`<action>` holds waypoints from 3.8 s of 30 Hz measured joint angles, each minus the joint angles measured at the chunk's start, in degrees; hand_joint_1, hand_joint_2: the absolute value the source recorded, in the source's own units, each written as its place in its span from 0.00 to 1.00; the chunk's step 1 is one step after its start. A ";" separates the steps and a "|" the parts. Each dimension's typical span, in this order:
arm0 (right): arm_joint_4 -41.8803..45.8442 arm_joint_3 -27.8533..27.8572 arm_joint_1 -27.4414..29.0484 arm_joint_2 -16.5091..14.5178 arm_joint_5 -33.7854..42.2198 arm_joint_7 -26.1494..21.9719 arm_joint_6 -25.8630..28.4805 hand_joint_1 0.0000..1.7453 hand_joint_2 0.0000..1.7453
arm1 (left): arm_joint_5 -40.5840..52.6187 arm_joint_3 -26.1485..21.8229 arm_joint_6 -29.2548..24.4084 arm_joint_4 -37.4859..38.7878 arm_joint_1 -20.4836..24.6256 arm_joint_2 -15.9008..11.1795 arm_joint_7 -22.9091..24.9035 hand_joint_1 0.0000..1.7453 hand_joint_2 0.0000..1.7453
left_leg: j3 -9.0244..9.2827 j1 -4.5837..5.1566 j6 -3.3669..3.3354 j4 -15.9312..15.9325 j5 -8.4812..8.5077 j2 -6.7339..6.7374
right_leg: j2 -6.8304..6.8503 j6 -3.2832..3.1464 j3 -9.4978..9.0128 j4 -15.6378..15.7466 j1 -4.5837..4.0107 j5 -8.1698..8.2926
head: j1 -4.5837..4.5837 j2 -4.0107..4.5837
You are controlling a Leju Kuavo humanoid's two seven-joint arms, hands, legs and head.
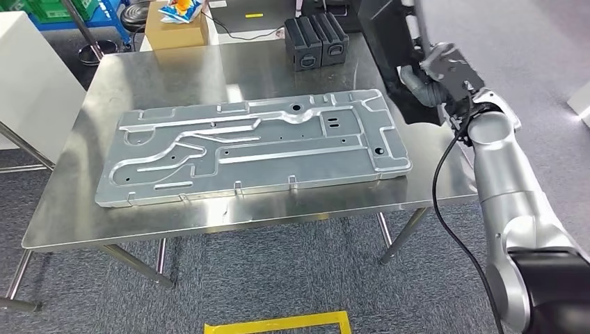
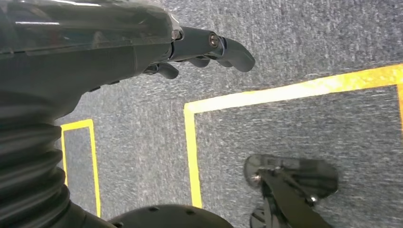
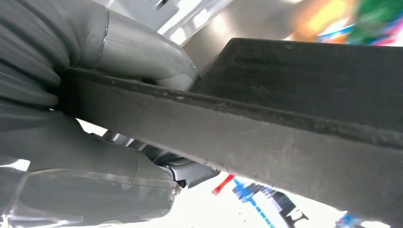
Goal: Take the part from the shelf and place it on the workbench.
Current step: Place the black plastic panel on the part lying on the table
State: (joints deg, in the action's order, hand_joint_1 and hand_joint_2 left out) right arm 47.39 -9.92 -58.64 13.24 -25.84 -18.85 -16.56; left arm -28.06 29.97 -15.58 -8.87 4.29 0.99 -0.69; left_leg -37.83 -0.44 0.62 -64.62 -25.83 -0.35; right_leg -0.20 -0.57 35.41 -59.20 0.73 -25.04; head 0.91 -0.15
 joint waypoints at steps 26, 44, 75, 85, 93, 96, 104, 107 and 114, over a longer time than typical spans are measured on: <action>-23.06 -22.77 -8.66 4.27 -42.70 16.81 37.18 1.00 1.00 | -0.01 0.20 2.24 -0.01 0.18 0.21 -0.54 0.00 1.00 | -3.48 0.21 0.29 -9.22 -6.99 -0.06 | 0.20 0.02 1.40 0.13 0.40 1.24 | 0.10 0.01; -28.70 -32.23 -5.43 0.41 -56.12 22.64 52.98 1.00 1.00 | -0.24 0.75 2.75 -0.01 0.06 0.60 -0.60 0.00 1.00 | 3.42 0.34 -2.52 6.50 1.34 -0.18 | 0.04 2.86 7.74 -13.90 0.48 -4.18 | -0.07 0.00; -5.86 -22.39 9.56 -1.11 -64.14 28.49 56.22 1.00 1.00 | -0.37 1.66 0.98 -0.01 -0.06 1.02 0.61 0.00 1.00 | 3.13 0.41 -2.40 6.21 1.38 -0.24 | 0.04 2.58 7.10 -13.47 0.30 -4.32 | 0.09 0.00; -3.72 -19.61 10.93 -2.50 -64.15 26.79 56.25 1.00 1.00 | -0.38 1.70 0.36 -0.01 0.02 0.95 1.22 0.00 1.00 | 0.94 0.57 0.00 0.89 -2.39 -0.12 | 0.38 -0.12 0.13 1.01 0.15 1.04 | 0.28 0.00; -4.62 -17.16 11.89 -3.75 -64.12 25.30 56.25 1.00 1.00 | -0.21 1.83 0.03 -0.01 0.00 0.83 1.56 0.00 1.00 | 2.01 -0.36 0.96 2.44 -0.21 -0.05 | 0.33 0.46 0.26 0.12 0.24 0.50 | 0.35 0.00; -5.37 -16.12 11.82 -3.90 -64.14 25.03 56.25 1.00 1.00 | -0.20 2.07 0.00 -0.01 0.02 0.82 1.62 0.00 1.00 | 3.20 -0.05 -0.11 5.42 0.37 -0.17 | 0.28 1.39 0.54 -0.01 0.07 0.61 | 0.31 0.01; -8.19 -12.84 11.74 -4.08 -64.14 24.68 56.24 1.00 1.00 | 0.03 2.67 0.13 -0.01 -0.01 0.85 1.70 0.00 1.00 | 3.36 0.06 -2.23 6.12 0.98 -0.17 | 0.22 2.70 8.07 -15.76 0.47 -6.33 | 0.17 0.00; -8.68 -12.04 11.76 -4.05 -64.15 24.50 56.25 1.00 1.00 | 0.34 2.89 0.15 -0.01 0.04 0.89 1.80 0.00 1.00 | 3.58 0.21 -2.15 6.08 0.79 -0.18 | 0.22 2.04 4.53 -7.83 0.33 -1.31 | 0.17 0.00; -9.00 -10.96 11.52 -4.04 -64.15 24.39 56.27 1.00 1.00 | 0.51 3.11 0.21 -0.01 0.18 0.92 1.81 0.00 1.00 | 3.18 0.52 -0.39 4.95 -0.50 -0.08 | 0.30 0.47 0.40 0.77 -0.02 0.91 | 0.33 0.00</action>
State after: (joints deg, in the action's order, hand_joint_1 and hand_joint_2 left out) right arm 38.39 -20.88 -47.12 9.20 -89.99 5.54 39.70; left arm -27.55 33.08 -15.37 -8.87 4.47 1.91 1.11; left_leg -34.65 0.08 0.23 -59.68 -26.33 -0.43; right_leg 0.10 -0.11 35.81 -58.43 0.71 -24.13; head 1.24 -0.15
